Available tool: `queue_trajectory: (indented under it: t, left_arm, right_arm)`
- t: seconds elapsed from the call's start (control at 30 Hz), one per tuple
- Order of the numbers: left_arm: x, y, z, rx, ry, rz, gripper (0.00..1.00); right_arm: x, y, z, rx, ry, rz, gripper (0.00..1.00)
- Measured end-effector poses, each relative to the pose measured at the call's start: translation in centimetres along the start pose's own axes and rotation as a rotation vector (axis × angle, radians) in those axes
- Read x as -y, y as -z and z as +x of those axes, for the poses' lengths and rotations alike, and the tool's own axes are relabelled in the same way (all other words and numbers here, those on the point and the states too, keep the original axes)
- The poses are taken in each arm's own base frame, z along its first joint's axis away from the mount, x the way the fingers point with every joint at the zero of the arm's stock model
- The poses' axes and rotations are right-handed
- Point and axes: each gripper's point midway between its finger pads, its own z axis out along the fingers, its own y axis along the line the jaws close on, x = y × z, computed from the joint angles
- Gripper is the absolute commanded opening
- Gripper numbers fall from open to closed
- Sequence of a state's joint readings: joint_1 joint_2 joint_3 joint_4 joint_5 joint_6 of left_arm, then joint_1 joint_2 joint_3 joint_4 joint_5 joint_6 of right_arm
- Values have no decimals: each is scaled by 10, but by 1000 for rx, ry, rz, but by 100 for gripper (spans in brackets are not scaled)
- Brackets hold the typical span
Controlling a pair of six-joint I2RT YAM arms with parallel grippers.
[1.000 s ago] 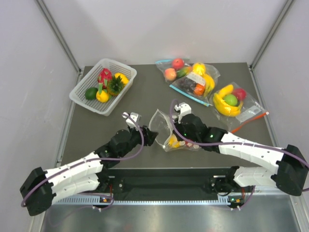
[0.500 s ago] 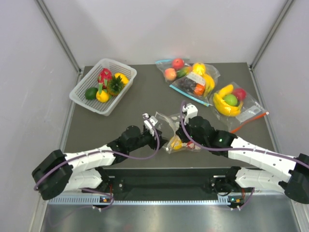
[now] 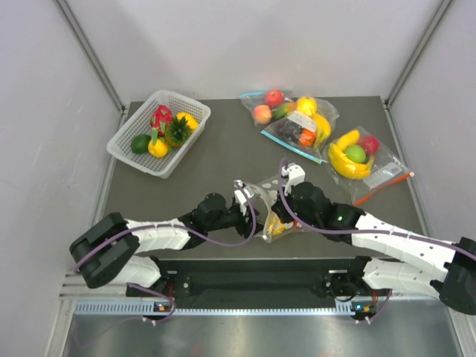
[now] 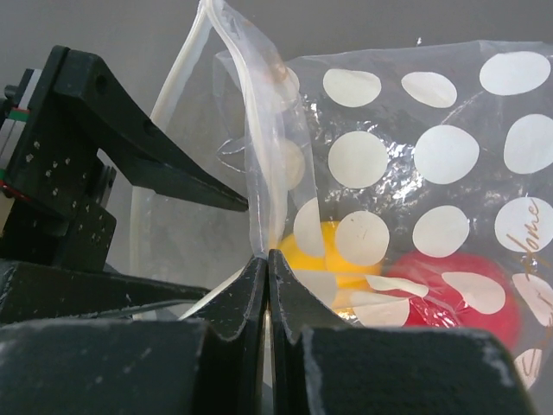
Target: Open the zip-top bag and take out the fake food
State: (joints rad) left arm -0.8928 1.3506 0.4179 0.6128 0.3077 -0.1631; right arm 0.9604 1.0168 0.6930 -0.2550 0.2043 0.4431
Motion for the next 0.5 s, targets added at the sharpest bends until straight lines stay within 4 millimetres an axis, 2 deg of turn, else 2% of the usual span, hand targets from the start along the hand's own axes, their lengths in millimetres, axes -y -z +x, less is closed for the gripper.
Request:
queue_trajectory:
  t: [0.17,0.5]
  left_arm:
    - [13,-7,-7,56,29,80,66]
    - [29,-20,4,61,77,146,68]
  right_arm:
    - [7,-5,12,-19,-10,30,0]
    - [27,-8,36,-35,-59,107,0]
